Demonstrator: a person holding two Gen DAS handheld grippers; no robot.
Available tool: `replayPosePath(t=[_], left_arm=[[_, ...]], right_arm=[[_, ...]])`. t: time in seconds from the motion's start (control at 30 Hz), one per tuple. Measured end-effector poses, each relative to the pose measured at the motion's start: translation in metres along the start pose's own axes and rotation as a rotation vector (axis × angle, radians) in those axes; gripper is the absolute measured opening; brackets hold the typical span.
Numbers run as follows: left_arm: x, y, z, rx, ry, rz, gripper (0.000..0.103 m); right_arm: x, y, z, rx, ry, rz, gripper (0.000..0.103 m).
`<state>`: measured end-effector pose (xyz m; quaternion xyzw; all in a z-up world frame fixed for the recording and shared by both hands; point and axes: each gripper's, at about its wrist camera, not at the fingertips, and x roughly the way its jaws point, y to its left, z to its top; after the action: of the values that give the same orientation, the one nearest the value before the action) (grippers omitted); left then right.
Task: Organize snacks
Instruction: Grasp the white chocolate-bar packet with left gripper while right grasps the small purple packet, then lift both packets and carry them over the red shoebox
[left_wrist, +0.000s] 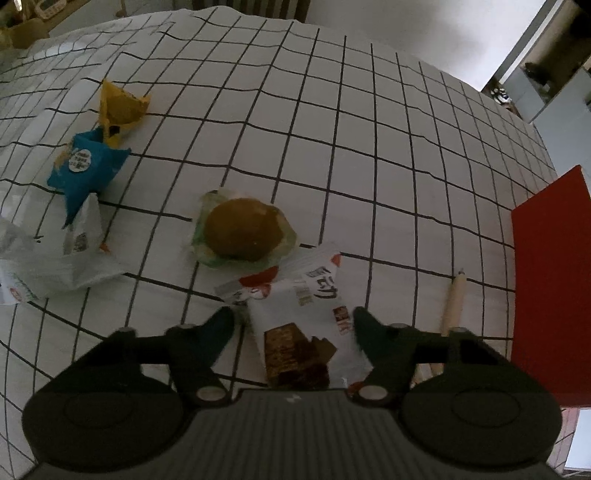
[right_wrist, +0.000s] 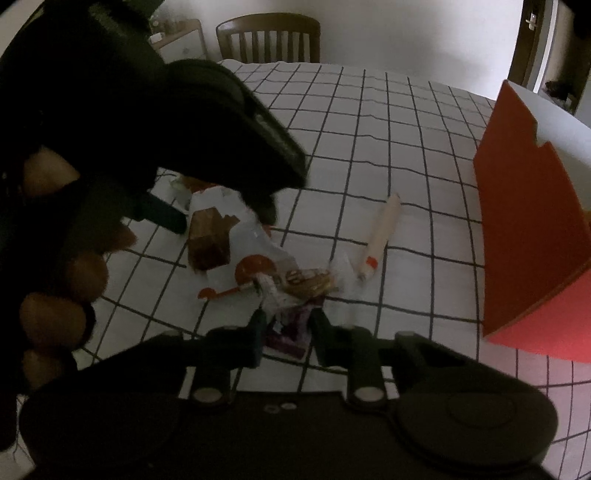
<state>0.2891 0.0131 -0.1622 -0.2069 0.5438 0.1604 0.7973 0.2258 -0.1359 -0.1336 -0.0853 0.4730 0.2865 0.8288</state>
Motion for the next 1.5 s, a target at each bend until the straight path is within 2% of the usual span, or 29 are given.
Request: replayPosePath(t=[0.13,0.17,0.2,0.63,0.97,1.23,1.5], left_arm=[[-0.007,0.007,-0.004,0.005,-0.001,0.005,0.06],[-0.009,0.01,-0.005,0.006,-0.001,-0.006,0.053],[-0.011,0.011,-0.006,0.008,-0.001,-0.009,0.052],[-0.034,0.036,-0.04,0.016,0.031,-0.038,0.05],[-0.069,0.042,-0.067,0.018,0.035,-0.07,0.05],[-0.104,0.025,-0.079,0.025,-0.006,-0.136,0.05],[-0.139,-0.014,-0.088,0.08,-0.069,-0.18,0.05]], right_arm=[[-0.005,-0.002,-0.007,0.002,0.007,-0.008,0.022],[-0.006,-0.003,-0.008,0.007,0.008,-0.007,0.022],[-0.007,-0.005,-0.01,0.012,0.009,-0.009,0.022],[-0.041,-0.021,-0.03,0.084,-0.015,0.001,0.021],[-0.081,-0.025,-0.032,0.053,-0.074,0.028,0.021],[-0.118,-0.036,-0.031,0.05,-0.115,0.04,0.021],[-0.15,-0.058,-0.027,0.04,-0.178,0.035,0.021]])
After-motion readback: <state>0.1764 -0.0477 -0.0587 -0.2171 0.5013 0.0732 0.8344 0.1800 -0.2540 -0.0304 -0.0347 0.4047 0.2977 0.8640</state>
